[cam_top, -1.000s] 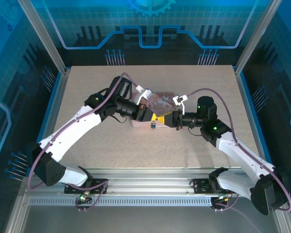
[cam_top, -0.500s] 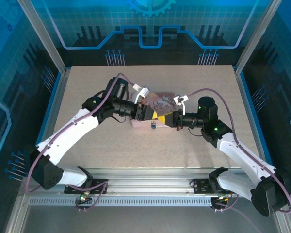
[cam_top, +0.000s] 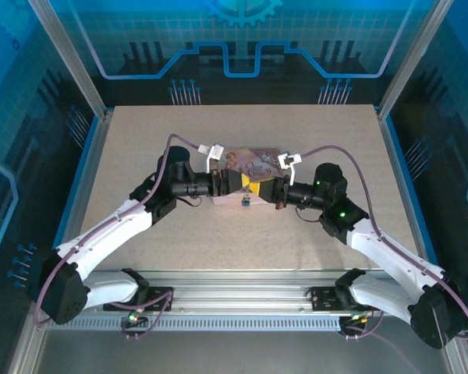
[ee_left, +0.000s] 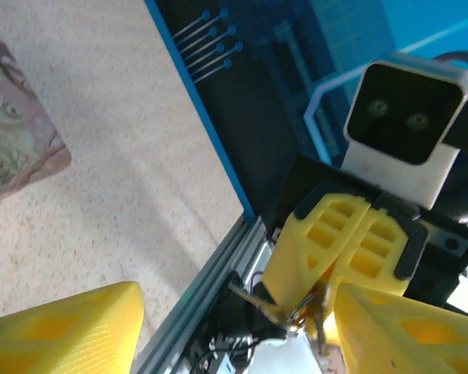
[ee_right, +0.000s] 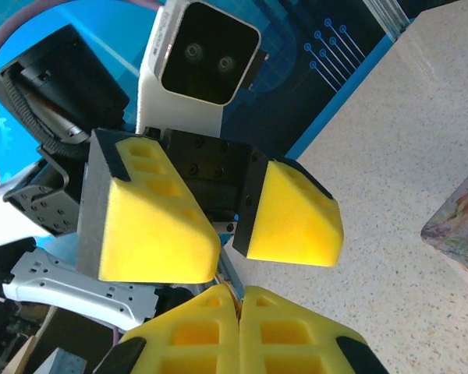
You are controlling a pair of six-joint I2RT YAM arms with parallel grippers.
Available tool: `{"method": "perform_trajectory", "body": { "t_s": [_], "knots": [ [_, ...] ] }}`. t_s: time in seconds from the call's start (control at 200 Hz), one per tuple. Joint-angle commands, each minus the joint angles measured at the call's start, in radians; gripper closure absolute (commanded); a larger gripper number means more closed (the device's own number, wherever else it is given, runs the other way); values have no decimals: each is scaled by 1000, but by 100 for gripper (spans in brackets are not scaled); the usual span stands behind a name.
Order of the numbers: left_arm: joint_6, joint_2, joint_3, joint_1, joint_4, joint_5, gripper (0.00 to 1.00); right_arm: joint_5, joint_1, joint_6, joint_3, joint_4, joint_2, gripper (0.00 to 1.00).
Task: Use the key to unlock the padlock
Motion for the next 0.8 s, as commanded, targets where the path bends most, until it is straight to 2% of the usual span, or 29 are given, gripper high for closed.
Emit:
{"method": "perform_trajectory", "body": {
  "t_s": [0.0,0.105,0.435,0.565,0.69,0.795],
  "knots": [
    [-51,-39,-14,-21,137,-35,36,58,21,49,-14,106,12,100],
    [-55,-48,-24,-28,147,-39,41,76,30,58,-18,119,21,100],
    [-54,-54,-34,-28,161,-40,73,96,36,73,-25,131,22,100],
    [-48,-54,-31,-28,161,-44,78,94,38,78,-30,134,27,100],
    [-40,-54,-23,-28,149,-41,100,101,37,85,-41,143,22,100],
    [-28,-58,-16,-27,127,-47,100,101,38,73,-42,128,18,100]
  ]
}}
